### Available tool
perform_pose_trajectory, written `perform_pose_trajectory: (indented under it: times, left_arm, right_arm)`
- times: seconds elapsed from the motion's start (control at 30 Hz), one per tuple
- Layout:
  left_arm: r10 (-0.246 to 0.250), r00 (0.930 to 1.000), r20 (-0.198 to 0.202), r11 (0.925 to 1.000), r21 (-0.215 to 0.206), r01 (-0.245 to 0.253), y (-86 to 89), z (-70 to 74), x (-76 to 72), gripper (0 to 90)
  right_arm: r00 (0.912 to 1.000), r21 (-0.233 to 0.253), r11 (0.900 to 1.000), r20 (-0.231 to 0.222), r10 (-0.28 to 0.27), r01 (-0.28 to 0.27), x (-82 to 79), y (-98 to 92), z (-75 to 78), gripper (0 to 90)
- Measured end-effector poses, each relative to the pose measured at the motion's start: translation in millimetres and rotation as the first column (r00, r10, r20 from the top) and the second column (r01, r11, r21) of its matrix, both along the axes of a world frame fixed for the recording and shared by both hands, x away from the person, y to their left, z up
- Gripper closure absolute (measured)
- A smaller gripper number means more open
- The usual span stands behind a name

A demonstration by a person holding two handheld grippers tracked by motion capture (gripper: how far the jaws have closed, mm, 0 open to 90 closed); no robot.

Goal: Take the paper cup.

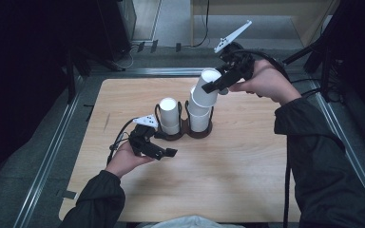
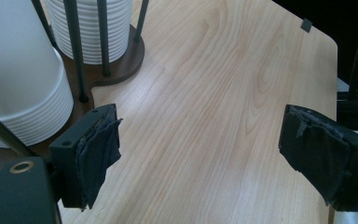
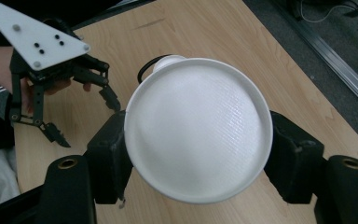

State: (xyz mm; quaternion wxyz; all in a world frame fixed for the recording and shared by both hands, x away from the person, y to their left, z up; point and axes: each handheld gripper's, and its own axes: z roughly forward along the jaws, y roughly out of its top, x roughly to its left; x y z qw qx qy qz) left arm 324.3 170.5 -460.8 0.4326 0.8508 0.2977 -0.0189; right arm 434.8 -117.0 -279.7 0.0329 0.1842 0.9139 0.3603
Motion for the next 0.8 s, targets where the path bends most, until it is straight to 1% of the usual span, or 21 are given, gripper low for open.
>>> perform_pose_trajectory:
  times: [0.1,0.23,0.37,0.43,0.6,0.67,0.7,0.8]
  left_arm:
    - [0.004,1.0,0.0,1.0,0.001,-0.004,0.3,-0.3,0.4,12.4]
    - [0.003,1.0,0.007,1.0,0.003,-0.003,0.6,0.3,0.6,12.4]
    - [0.008,0.9999,0.008,1.0,-0.003,-0.008,0.7,0.9,0.5,12.4]
    - [0.008,1.0,0.005,1.0,-0.003,-0.008,0.8,0.8,0.8,12.4]
    - [0.013,0.9999,-0.005,0.9999,-0.006,-0.013,1.0,0.5,1.5,11.8]
    - [0.013,0.9999,-0.005,0.9999,-0.01,-0.013,1.1,0.4,1.6,11.7]
    - [0.012,0.9999,-0.005,0.9999,-0.009,-0.012,1.4,0.6,1.8,11.7]
    - [0.015,0.9999,-0.003,0.9998,-0.012,-0.015,1.2,0.7,1.9,11.7]
  right_arm:
    - [0.9998,0.004,1.0,-0.001,0.018,-0.018,-6.6,-2.9,-1.4,32.4]
    - [0.9993,-0.015,0.999,0.002,0.038,-0.038,-15.4,-5.0,-4.9,32.4]
    - [0.9984,-0.005,0.998,-0.006,0.056,-0.056,-22.3,-7.5,-9.3,32.5]
    - [0.9979,-0.001,0.998,0.004,0.065,-0.065,-26.5,-8.5,-12.0,32.6]
    - [0.9961,-0.001,0.996,-0.005,0.088,-0.088,-33.9,-11.1,-24.6,32.6]
    - [0.9959,0.001,0.996,-0.01,0.09,-0.09,-35.1,-11.9,-27.4,32.5]
    - [0.9953,0.007,0.995,-0.015,0.095,-0.095,-38.1,-13.7,-33.1,32.5]
    - [0.995,0.012,0.995,-0.024,0.097,-0.096,-41.3,-16.0,-39.3,32.6]
